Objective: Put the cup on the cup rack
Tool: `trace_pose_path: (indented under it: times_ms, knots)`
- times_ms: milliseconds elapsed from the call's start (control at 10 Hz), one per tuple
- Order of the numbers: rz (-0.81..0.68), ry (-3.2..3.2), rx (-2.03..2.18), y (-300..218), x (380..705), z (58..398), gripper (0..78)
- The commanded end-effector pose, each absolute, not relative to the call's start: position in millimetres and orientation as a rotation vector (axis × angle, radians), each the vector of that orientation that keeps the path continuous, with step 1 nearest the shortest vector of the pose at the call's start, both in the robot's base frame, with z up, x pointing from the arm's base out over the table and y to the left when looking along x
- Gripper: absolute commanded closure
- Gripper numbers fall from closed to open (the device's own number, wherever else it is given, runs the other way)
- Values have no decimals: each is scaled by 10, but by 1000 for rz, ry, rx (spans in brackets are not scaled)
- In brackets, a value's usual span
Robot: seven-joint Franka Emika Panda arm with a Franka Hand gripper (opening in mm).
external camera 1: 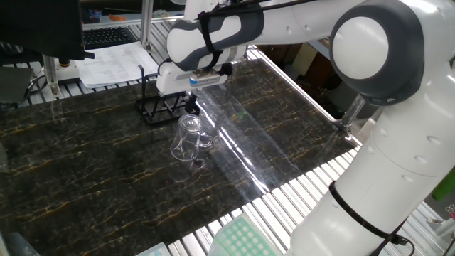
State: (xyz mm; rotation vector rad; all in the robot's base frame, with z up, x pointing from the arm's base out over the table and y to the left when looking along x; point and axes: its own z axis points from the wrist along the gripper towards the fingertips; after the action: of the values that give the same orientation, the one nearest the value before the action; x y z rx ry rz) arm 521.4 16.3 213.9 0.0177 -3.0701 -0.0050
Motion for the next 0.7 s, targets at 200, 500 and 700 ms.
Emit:
trace_pose_path:
  times_ms: [200, 500, 700]
  knots:
    - [-5, -3075, 31, 110, 5195, 2056, 776]
    - [-4, -3075, 27, 102, 5157, 1998, 776]
    - [7, -3073, 23, 110, 5132, 1972, 776]
